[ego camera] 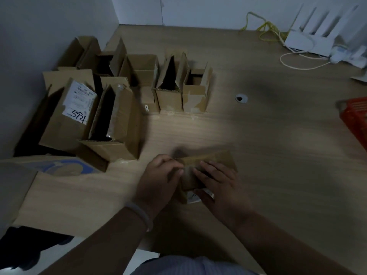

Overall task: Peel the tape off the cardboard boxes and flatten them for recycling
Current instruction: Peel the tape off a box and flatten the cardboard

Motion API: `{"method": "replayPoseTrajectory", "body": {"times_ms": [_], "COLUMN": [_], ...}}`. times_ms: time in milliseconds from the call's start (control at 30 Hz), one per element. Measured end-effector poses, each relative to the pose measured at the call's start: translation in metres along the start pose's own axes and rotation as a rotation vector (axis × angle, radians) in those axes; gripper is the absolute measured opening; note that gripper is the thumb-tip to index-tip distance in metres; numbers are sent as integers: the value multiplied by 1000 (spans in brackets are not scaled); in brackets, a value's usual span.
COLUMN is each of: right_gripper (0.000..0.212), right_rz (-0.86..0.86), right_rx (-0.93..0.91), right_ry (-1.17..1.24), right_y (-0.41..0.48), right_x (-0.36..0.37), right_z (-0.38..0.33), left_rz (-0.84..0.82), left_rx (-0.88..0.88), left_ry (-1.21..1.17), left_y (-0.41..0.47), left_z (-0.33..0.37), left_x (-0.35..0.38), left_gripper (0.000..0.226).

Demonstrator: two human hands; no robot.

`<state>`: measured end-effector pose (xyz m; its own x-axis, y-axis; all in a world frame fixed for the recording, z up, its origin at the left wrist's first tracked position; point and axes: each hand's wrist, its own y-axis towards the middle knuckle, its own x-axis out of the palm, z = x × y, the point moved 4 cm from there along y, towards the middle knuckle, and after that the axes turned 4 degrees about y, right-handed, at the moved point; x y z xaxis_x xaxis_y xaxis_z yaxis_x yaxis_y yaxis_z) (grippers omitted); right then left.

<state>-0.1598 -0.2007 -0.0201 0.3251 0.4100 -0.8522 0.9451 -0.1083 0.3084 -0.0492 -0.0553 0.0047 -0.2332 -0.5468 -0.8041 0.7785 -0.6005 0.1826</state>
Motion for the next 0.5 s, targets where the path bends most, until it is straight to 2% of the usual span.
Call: {"method": "replayPoseTrajectory", "body": {"times_ms": [267,433,500], "right_gripper": [42,42,42], "right_rz": [-20,-4,-16], "right_rx": [-9,-6,-7], "right_ry": [-36,-45,-44], "right_y": [-1,-3,-4], "right_x": [0,3,4], "right_z": [0,1,1], "left_rz": [-137,-103,-121], "left_rx": [-131,-142,-132], "left_ry": [0,3,73], "left_y": [14,10,12], "left_z": [3,1,0], "left_x": [5,0,-2], "left_gripper": [5,7,9]}}
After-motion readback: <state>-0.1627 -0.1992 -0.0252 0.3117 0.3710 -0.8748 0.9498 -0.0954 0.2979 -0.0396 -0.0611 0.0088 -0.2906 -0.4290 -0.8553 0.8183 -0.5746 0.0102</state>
